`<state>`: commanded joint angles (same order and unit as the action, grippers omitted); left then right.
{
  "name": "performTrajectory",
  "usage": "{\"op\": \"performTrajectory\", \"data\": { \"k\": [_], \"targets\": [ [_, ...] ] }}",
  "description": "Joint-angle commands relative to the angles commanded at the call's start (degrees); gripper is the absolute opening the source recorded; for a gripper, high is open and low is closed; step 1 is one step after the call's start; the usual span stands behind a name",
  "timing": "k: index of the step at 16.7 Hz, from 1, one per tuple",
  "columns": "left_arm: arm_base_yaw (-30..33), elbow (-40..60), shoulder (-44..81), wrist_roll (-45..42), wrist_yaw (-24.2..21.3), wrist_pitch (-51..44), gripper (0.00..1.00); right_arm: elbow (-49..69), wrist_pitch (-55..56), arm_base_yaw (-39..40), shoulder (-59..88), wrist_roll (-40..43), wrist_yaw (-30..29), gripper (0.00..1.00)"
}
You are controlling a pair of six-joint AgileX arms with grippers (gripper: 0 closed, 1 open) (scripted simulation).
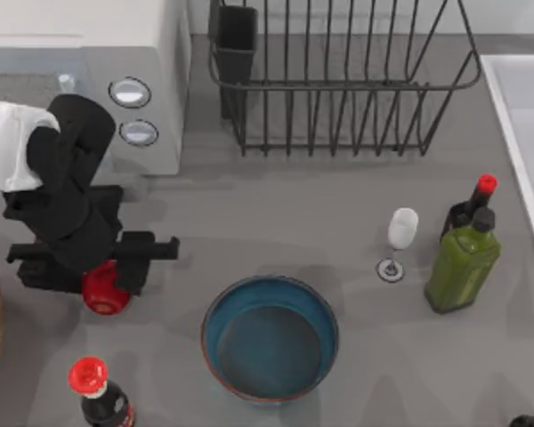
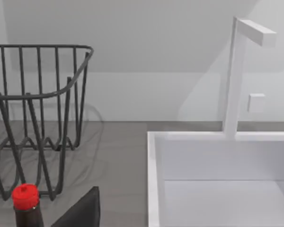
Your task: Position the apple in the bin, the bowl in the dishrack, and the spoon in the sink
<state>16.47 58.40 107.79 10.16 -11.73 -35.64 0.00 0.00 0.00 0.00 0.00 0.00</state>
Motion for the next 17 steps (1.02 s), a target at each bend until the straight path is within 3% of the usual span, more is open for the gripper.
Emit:
{"op": "performTrajectory", "data": {
  "k": [3, 4, 11, 12, 17],
  "targets": [
    [0.0, 0.0, 0.0, 0.0, 0.0, 0.0, 0.02, 0.0, 0.0, 0.0, 0.0, 0.0, 0.0, 1.0],
    [0.0, 0.0, 0.0, 0.0, 0.0, 0.0, 0.0, 0.0, 0.0, 0.0, 0.0, 0.0, 0.0, 1.0],
    [0.0, 0.0, 0.0, 0.0, 0.0, 0.0, 0.0, 0.0, 0.0, 0.0, 0.0, 0.0, 0.0, 1.0],
    [-0.7, 0.4, -2.1, -1.4, 2.5, -1.8, 0.0, 0.0, 0.0, 0.0, 0.0, 0.0, 0.0, 1.0],
    [-0.6, 4.3, -3.9, -1.3, 2.5, -7.4, 0.0, 0.0, 0.0, 0.0, 0.0, 0.0, 0.0, 1.0]
  ]
}}
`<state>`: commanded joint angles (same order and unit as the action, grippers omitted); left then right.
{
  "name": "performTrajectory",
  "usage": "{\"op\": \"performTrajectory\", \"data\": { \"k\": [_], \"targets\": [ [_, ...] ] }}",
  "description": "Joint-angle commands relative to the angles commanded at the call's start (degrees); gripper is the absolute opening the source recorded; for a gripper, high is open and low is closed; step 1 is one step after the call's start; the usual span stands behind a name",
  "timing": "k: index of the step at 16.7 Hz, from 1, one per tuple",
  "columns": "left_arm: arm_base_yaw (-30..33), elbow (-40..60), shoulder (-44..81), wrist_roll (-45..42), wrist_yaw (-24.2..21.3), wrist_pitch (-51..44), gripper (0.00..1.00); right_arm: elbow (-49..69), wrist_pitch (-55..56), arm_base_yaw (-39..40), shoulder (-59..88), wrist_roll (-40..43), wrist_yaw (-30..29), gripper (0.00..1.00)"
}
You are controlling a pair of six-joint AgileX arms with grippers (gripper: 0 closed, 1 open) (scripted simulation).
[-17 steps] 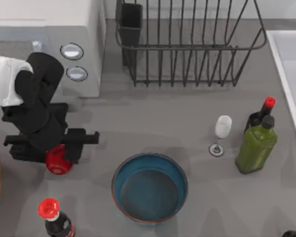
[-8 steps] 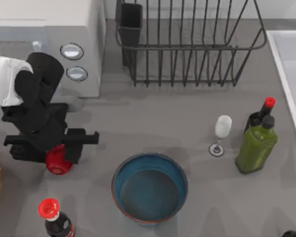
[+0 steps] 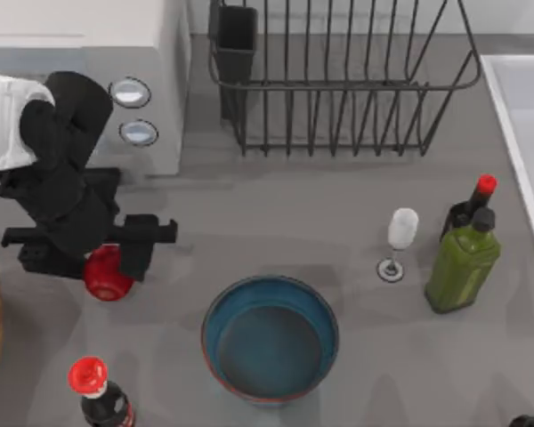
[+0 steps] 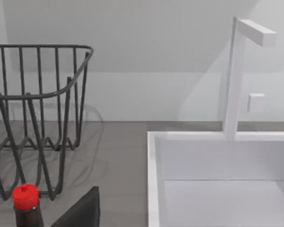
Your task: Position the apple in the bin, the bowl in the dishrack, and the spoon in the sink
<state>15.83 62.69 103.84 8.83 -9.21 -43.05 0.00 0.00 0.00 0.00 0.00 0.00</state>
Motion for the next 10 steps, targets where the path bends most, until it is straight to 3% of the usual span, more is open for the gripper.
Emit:
{"op": "performTrajectory", "data": {
  "k": [10],
  "targets": [
    [0.1, 10.1, -6.1, 0.2, 0.0, -16.4, 0.0, 0.0, 0.0, 0.0, 0.0, 0.0, 0.0, 1.0]
  ]
}}
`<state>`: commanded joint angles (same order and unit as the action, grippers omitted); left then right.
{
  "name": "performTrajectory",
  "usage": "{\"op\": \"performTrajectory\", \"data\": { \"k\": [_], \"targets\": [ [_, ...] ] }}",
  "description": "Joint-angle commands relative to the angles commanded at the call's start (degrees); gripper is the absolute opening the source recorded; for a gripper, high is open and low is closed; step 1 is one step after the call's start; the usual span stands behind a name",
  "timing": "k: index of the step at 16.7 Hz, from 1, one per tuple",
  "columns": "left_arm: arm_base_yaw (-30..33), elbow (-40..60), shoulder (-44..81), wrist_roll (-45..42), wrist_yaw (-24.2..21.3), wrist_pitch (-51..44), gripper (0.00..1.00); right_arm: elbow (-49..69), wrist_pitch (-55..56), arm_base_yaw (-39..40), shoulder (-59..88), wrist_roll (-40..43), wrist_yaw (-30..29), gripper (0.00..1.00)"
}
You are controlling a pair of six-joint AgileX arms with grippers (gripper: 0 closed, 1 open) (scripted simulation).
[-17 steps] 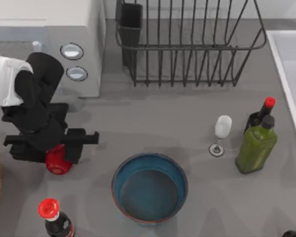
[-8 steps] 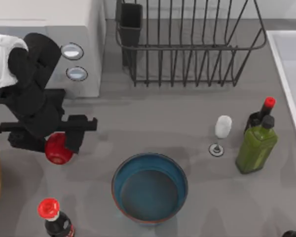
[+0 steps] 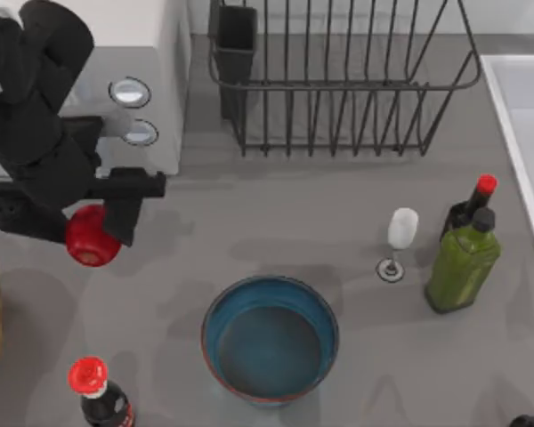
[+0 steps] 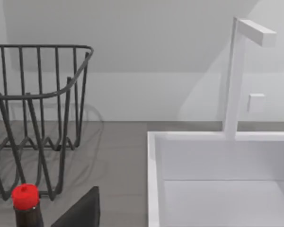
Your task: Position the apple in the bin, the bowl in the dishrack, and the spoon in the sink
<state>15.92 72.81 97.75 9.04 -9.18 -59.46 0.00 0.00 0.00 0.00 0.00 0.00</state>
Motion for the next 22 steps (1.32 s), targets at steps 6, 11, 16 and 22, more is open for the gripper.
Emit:
{"op": "performTrajectory", "data": {
  "k": [6, 11, 16, 22],
  "targets": [
    [-0.1, 0.2, -0.1, -0.1, 0.2, -0.5, 0.0, 0.0, 0.0, 0.0, 0.0, 0.0, 0.0, 1.0],
    [2.4, 0.3, 0.6, 3.6, 9.7, -5.9, 0.0, 0.0, 0.0, 0.0, 0.0, 0.0, 0.0, 1.0],
    [5.7, 0.2, 0.2, 11.6, 31.1, -14.7, 0.0, 0.0, 0.0, 0.0, 0.0, 0.0, 0.0, 1.0],
    [8.3, -1.1, -1.3, 19.1, 48.3, -22.4, 0.0, 0.0, 0.0, 0.0, 0.0, 0.0, 0.0, 1.0]
  ]
}}
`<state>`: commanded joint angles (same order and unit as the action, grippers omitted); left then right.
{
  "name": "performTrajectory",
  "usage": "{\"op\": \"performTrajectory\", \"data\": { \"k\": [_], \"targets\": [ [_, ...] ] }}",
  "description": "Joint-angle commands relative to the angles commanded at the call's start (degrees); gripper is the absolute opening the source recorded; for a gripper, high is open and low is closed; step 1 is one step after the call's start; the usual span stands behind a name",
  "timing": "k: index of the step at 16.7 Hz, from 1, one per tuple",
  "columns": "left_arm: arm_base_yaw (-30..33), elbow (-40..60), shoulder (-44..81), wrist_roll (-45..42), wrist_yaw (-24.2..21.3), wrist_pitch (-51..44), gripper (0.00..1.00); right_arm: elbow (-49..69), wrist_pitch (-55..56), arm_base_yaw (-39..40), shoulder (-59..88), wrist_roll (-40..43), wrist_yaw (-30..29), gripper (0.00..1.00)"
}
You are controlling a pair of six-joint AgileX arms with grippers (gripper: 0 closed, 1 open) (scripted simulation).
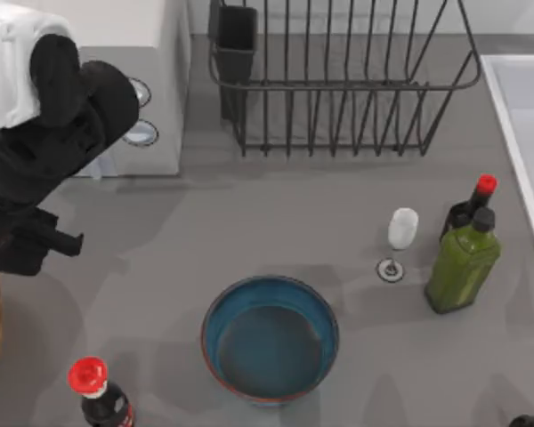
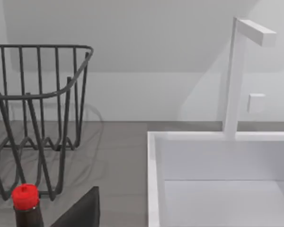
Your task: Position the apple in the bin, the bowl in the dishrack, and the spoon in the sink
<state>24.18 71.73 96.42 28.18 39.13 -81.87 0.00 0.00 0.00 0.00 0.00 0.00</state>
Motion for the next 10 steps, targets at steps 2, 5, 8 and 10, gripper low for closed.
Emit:
{"op": "performTrajectory", "data": {
  "k": [2, 5, 8, 10],
  "targets": [
    [0.2, -0.1, -0.1, 0.5, 0.9, -0.5, 0.0, 0.0, 0.0, 0.0, 0.0, 0.0, 0.0, 1.0],
    [-0.1, 0.1, 0.1, 0.3, 0.8, -0.4, 0.0, 0.0, 0.0, 0.0, 0.0, 0.0, 0.0, 1.0],
    [-1.4, -2.0, -0.2, -1.4, 1.1, 1.8, 0.0, 0.0, 0.0, 0.0, 0.0, 0.0, 0.0, 1.0],
    [-3.2, -5.2, -0.5, -3.5, 1.5, 6.3, 0.0, 0.0, 0.0, 0.0, 0.0, 0.0, 0.0, 1.0]
  ]
}}
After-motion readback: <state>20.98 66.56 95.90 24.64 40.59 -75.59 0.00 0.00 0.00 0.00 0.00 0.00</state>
